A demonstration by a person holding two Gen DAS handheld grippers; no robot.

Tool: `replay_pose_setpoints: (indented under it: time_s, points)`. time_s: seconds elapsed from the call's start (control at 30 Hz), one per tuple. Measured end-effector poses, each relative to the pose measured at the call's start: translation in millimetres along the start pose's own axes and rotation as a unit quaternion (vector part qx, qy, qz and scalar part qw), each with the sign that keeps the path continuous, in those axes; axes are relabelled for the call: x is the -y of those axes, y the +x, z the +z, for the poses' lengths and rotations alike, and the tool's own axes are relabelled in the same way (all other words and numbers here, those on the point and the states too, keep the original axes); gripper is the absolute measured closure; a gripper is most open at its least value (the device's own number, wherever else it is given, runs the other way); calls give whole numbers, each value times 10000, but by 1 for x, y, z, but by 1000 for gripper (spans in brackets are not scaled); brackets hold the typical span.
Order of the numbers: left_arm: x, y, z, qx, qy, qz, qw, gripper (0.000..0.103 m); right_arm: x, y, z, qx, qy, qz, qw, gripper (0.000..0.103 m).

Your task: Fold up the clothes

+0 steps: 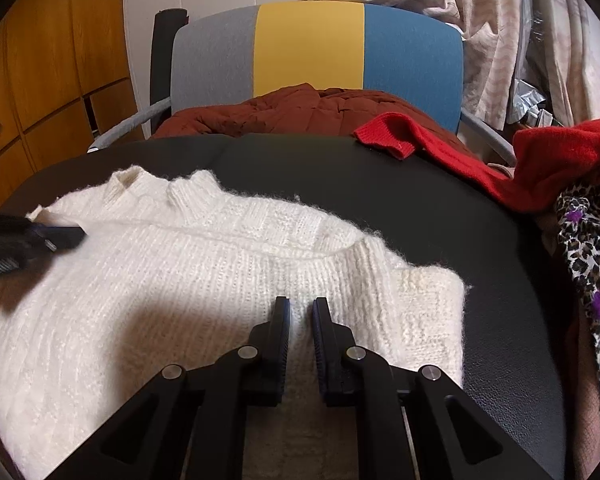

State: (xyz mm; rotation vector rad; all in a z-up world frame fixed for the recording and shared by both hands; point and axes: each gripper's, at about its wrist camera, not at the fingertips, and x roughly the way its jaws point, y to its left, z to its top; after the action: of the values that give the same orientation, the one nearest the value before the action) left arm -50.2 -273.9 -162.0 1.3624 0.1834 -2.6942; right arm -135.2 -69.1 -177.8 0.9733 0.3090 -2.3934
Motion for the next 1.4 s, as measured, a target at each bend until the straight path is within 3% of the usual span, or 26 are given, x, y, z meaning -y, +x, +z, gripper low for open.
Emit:
replay_pose_setpoints:
  time_s: [0.23,0.37,0.53,0.7,0.77,0.93,1.13,1.2,1.23,1.3,1.4]
  points:
    - [-5,-5,-4,155,-267,-107,9995,98,-15,2,-4,62,-354,-441,9984,91]
    - [-36,-27,-7,149,-1104,-681,9914,92,-16,2,-4,56,-407,-504,9979,91]
    - [-82,-95,-43,504,-1290,-202,9902,91,-13,2,-3,45,-395,-492,9980,91]
    - [-127,-148,-100,412,-1452,251,9882,90,-12,2,-1,28,-393,-482,9981,91]
    - [-138,-157,-121,359,-1613,240,9860,89,-12,2,-1,32,-391,-477,9981,91]
    - [-147,-147,-155,173,-2108,-314,9769,85,-13,2,-1,22,-422,-503,9978,91]
    - [-149,-135,-167,95,-2345,-594,9703,79,-13,2,0,15,-411,-486,9980,91]
    - [-150,-132,-169,112,-2451,-918,9651,78,-13,2,0,14,-411,-483,9980,91]
    - [-149,-126,-171,68,-2486,-1008,9633,79,-13,2,0,13,-411,-482,9980,91]
    - [-146,-119,-176,-89,-2486,-944,9640,94,-13,2,0,12,-410,-478,9980,91]
    - [-148,-119,-192,-229,-2581,-759,9629,97,-13,1,0,17,-402,-461,9981,90]
